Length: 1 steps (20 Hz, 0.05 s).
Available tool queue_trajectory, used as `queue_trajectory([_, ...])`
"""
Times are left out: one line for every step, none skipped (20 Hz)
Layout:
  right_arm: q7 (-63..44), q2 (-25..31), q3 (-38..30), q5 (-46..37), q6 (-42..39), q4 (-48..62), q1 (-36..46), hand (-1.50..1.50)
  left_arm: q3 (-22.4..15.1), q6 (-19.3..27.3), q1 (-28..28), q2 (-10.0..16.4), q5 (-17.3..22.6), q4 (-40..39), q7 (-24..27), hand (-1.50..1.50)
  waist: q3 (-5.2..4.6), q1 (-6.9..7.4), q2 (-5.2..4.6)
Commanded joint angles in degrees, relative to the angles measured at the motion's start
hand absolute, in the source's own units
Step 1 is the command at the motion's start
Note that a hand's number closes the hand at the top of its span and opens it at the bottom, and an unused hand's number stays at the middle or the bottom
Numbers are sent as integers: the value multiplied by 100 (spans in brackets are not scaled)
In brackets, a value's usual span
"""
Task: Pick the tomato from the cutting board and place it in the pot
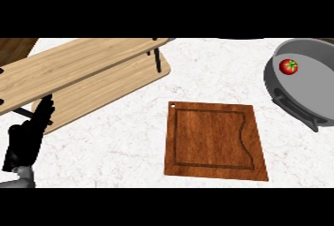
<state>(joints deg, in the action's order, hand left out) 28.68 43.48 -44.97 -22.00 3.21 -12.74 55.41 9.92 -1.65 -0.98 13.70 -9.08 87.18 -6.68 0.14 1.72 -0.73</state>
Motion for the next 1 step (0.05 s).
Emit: queue_trajectory([40, 314, -102, 294, -553, -113, -389, -150, 155, -135, 201, 125, 125, 209, -42, 0, -6, -80, 50])
